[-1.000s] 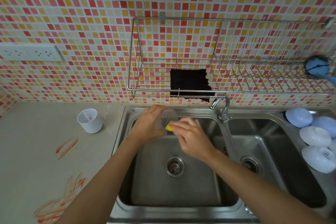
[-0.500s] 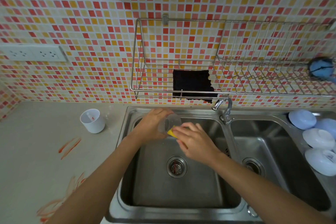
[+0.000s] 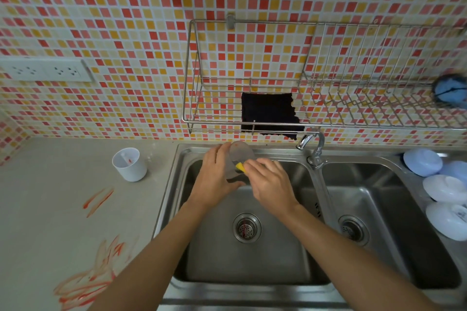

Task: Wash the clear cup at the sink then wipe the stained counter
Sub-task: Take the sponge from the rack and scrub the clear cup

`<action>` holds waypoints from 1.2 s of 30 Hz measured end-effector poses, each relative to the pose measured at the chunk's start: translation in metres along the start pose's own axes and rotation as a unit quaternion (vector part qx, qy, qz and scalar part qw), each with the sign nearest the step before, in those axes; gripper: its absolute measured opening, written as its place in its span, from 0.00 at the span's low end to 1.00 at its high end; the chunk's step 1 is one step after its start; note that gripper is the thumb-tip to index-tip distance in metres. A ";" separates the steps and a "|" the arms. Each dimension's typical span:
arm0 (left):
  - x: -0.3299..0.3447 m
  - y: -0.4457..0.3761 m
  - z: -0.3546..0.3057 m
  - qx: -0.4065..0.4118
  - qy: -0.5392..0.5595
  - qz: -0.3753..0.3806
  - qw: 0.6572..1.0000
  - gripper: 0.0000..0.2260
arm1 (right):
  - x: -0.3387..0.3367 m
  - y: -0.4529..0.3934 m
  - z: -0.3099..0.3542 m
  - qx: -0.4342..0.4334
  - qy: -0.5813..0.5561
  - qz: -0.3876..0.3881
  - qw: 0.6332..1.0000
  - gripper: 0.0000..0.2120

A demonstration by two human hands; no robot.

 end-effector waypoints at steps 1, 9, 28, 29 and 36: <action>0.002 0.001 0.000 -0.013 -0.019 -0.022 1.000 0.44 | 0.000 -0.001 0.002 0.005 -0.003 -0.005 1.000 0.07; 0.003 -0.006 0.009 -0.004 -0.044 -0.064 0.997 0.37 | 0.001 0.001 0.011 0.001 -0.037 0.052 0.998 0.08; 0.000 -0.004 0.011 0.134 -0.072 0.063 0.986 0.34 | 0.005 0.006 -0.005 -0.054 -0.020 0.189 0.980 0.24; -0.001 -0.005 0.009 0.131 -0.068 0.058 0.987 0.34 | 0.005 0.001 -0.012 -0.051 0.003 0.186 0.981 0.25; -0.003 -0.013 0.014 0.134 -0.031 0.077 0.988 0.33 | 0.010 0.018 0.005 -0.055 0.015 0.139 0.989 0.12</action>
Point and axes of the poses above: each hand's wrist, its own y-axis away from the middle knuckle, its own x-axis out of the palm, z = x × y, the point moved 4 cm from there along -y, towards the middle knuckle, and after that the axes turned 4 degrees about x, right-handed, at the moved point
